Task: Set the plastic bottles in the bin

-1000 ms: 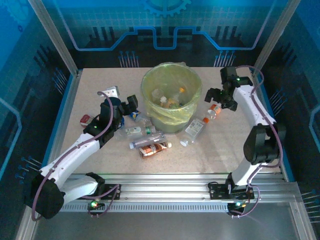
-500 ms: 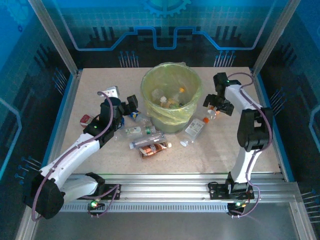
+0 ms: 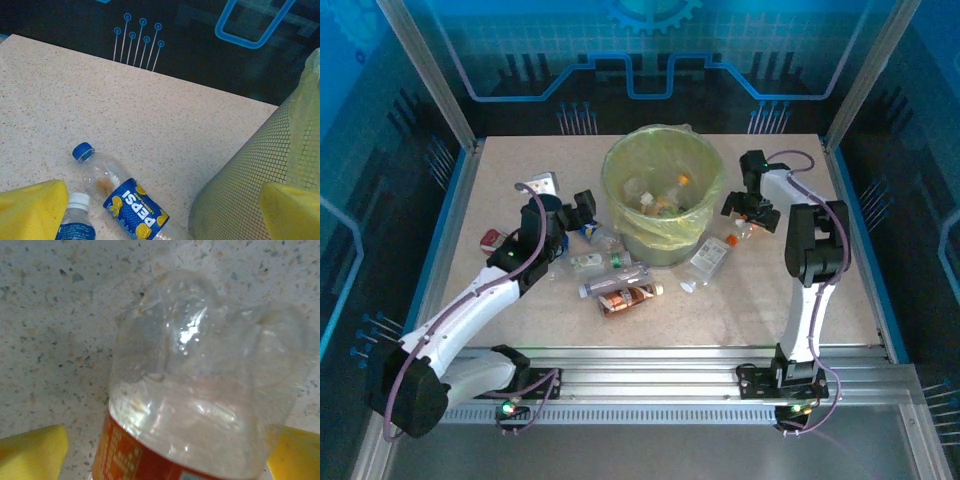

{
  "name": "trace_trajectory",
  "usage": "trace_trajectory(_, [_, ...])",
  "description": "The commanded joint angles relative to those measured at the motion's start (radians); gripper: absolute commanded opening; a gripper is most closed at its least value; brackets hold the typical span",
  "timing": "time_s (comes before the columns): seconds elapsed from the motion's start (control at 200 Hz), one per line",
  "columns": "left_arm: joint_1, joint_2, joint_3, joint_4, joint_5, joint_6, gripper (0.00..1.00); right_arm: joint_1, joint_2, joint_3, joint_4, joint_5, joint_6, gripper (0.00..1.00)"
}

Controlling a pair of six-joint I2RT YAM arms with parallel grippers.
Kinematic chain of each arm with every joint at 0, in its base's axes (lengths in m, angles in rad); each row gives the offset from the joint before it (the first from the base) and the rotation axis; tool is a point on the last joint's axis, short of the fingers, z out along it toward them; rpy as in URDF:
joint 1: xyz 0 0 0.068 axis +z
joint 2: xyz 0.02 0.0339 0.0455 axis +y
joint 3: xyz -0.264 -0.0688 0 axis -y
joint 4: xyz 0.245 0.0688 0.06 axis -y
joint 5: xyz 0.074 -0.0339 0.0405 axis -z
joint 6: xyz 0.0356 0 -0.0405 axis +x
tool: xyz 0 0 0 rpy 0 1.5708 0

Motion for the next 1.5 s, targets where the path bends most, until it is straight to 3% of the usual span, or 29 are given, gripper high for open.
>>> trace_trajectory(0.0, [0.010, 0.011, -0.004, -0.011, -0.017, 0.002, 0.99, -0.016, 0.023, 0.027, 0.005, 0.029, -0.007, 1.00])
trace_trajectory(0.205, [0.010, 0.010, -0.004, -0.016, -0.018, 0.004, 0.99, -0.022, 0.039, 0.026, 0.018, 0.038, -0.030, 0.95])
trace_trajectory(0.415, [0.010, 0.008, -0.001, -0.017, -0.016, 0.001, 0.99, -0.037, 0.044, 0.025, 0.029, 0.027, -0.056, 0.85])
trace_trajectory(0.881, [0.011, 0.007, 0.010, -0.025, -0.008, 0.002, 0.99, -0.046, 0.006, 0.010, 0.023, 0.049, -0.107, 0.54])
trace_trajectory(1.251, [0.011, -0.005, 0.003, -0.025, -0.010, -0.003, 0.99, -0.033, -0.216, -0.079, 0.002, 0.088, -0.141, 0.50])
trace_trajectory(1.496, [0.012, -0.003, -0.002, -0.024, -0.009, -0.009, 0.99, 0.058, -0.435, -0.095, -0.054, 0.170, -0.182, 0.46])
